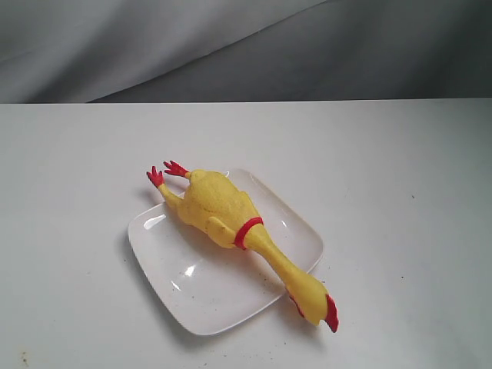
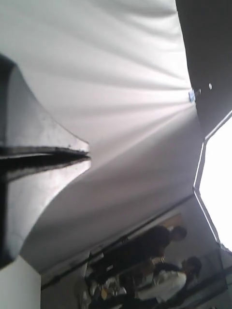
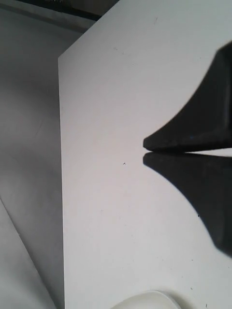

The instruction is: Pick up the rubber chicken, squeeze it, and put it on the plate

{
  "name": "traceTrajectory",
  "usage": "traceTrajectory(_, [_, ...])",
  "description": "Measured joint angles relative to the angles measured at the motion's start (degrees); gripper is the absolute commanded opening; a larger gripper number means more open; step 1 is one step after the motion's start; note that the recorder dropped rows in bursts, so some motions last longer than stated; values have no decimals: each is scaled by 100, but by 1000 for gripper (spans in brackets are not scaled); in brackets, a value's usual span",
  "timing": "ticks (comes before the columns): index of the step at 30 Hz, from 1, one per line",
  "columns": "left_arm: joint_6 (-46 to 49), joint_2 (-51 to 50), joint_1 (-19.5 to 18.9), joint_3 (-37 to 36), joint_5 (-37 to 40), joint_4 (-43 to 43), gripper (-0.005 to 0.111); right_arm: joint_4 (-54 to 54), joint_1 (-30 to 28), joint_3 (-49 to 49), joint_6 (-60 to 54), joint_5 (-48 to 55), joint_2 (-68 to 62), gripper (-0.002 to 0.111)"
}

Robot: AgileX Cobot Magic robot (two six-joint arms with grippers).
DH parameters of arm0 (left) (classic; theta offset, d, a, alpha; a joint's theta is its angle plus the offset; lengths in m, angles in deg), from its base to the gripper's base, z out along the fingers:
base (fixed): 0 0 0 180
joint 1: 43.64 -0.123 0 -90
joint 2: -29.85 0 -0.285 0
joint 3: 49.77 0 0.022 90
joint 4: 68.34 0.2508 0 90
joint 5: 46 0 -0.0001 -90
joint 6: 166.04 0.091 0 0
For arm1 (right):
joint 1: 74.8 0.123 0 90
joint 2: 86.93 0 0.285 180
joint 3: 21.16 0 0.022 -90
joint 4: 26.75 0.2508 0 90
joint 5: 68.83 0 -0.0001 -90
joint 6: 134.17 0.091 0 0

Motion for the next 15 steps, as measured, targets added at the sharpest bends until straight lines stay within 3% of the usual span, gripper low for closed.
traceTrajectory(9, [0, 513, -2007, 0, -39, 0, 1, 0, 0, 0, 0, 0, 0, 0])
traceTrajectory(15, [0, 966, -2766, 0, -48, 0, 1, 0, 0, 0, 0, 0, 0, 0])
